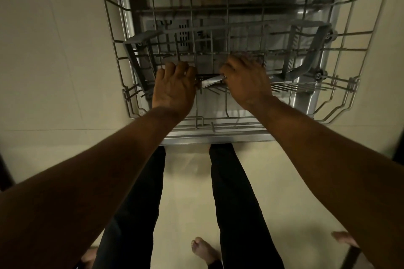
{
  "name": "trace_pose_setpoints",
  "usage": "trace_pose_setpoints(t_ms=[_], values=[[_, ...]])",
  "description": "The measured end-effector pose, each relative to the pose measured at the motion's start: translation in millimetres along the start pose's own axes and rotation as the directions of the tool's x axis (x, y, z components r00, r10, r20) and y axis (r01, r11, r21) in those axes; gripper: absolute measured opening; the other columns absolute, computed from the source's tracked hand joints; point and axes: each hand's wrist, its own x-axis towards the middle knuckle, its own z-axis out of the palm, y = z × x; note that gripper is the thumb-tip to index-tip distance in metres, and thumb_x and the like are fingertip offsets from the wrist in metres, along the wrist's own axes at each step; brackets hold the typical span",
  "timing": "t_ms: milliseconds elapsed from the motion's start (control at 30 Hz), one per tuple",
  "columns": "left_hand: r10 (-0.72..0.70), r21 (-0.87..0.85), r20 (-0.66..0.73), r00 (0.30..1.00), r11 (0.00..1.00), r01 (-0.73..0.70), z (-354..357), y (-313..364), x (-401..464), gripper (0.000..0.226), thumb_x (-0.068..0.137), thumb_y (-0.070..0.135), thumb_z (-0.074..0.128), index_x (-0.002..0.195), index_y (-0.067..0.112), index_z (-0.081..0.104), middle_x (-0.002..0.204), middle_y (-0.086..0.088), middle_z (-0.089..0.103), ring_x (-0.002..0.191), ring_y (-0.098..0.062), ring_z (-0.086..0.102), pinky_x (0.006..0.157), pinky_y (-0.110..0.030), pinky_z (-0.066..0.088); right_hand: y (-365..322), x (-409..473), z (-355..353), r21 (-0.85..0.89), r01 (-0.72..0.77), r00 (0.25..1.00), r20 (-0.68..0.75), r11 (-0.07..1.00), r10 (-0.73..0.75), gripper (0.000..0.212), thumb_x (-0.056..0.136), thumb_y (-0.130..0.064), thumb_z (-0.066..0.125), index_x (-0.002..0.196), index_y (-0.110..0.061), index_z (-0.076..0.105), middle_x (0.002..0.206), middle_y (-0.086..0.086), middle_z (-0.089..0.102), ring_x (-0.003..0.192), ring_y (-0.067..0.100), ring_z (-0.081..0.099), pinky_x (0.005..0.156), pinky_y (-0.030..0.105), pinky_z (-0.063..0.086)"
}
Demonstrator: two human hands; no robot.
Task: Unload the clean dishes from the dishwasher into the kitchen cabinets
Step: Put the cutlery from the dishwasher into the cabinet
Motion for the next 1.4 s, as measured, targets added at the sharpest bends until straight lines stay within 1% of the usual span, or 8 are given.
trace_pose_setpoints(t_ms=[167,333,467,633,1000,1200,1300,1400], values=[[-0.020,-0.021,0.018,1.000,1.000,0.021,-1,3,5,0.048,0.096,0.033,0.053,0.139,0.016,0.039,0.139,-0.012,0.045,0.129,-0.033,0.039,0.109,-0.047,0.030,-5,2,-8,-0.010,0.036,0.996,0.088,0.999,-0.035,0.020,0.063,-0.009,0.083,0.080,-0.011,0.071,0.074,0.005,0.067,0.054,0.025,0.064,0.050,0.025,0.046],[-0.024,-0.026,0.030,0.999,0.999,0.025,-1,3,6,0.050,0.096,0.034,0.053,0.140,0.016,0.040,0.142,-0.012,0.042,0.132,-0.034,0.037,0.111,-0.049,0.028,-4,5,-9,0.015,0.023,0.992,0.127,1.000,-0.025,0.016,0.072,-0.005,0.076,0.087,-0.008,0.073,0.086,0.010,0.069,0.077,0.030,0.067,0.070,0.033,0.052],[-0.017,-0.014,0.054,0.998,1.000,0.018,-1,4,2,0.052,0.095,0.038,0.052,0.141,0.017,0.040,0.143,-0.012,0.040,0.133,-0.034,0.034,0.110,-0.047,0.027,-4,1,-13,0.021,0.022,0.992,0.123,1.000,-0.025,0.015,0.069,-0.002,0.073,0.083,-0.007,0.073,0.081,0.011,0.069,0.074,0.031,0.067,0.070,0.033,0.052],[-0.013,-0.004,0.059,0.998,1.000,0.013,-1,6,-3,0.053,0.094,0.040,0.051,0.141,0.018,0.040,0.140,-0.009,0.042,0.128,-0.031,0.037,0.106,-0.044,0.030,-10,7,-20,0.029,-0.027,0.979,0.205,0.999,0.021,0.021,0.094,-0.015,0.055,0.111,-0.007,0.065,0.109,0.013,0.066,0.102,0.031,0.062,0.090,0.037,0.045],[-0.039,-0.153,-0.010,0.999,0.988,0.037,-8,1,-17,0.062,0.090,0.039,0.059,0.142,0.015,0.035,0.138,-0.010,0.043,0.125,-0.030,0.038,0.104,-0.042,0.030,-12,-5,-40,0.104,-0.068,0.978,0.203,0.992,0.046,0.021,0.093,-0.021,0.059,0.112,-0.017,0.066,0.108,0.005,0.069,0.109,0.025,0.055,0.098,0.037,0.033],[-0.065,-0.326,-0.164,0.984,0.945,0.008,-15,-5,-36,0.068,0.087,0.034,0.065,0.142,0.004,0.038,0.135,-0.017,0.049,0.124,-0.034,0.043,0.101,-0.043,0.036,-12,-16,-48,0.124,-0.112,0.987,0.129,0.986,0.096,0.019,0.089,-0.025,0.063,0.105,-0.021,0.071,0.100,0.001,0.066,0.108,0.022,0.047,0.086,0.035,0.021],[-0.119,-0.341,-0.202,0.972,0.939,0.044,-30,-9,-45,0.079,0.087,0.041,0.064,0.147,0.000,0.031,0.140,-0.019,0.044,0.125,-0.034,0.043,0.106,-0.043,0.038,-17,-22,-64,0.244,-0.150,0.988,0.081,0.958,0.134,0.011,0.085,-0.018,0.067,0.095,-0.017,0.073,0.089,0.003,0.070,0.098,0.023,0.058,0.094,0.035,0.028],[-0.168,-0.427,-0.187,0.968,0.901,0.074,-58,-9,-57,0.088,0.087,0.042,0.067,0.149,-0.002,0.024,0.144,-0.021,0.040,0.126,-0.035,0.041,0.109,-0.043,0.037,-24,-27,-93,0.427,-0.285,0.959,0.141,0.858,0.248,0.007,0.090,-0.016,0.065,0.092,-0.017,0.072,0.081,0.000,0.069,0.079,0.020,0.063,0.073,0.027,0.043]])
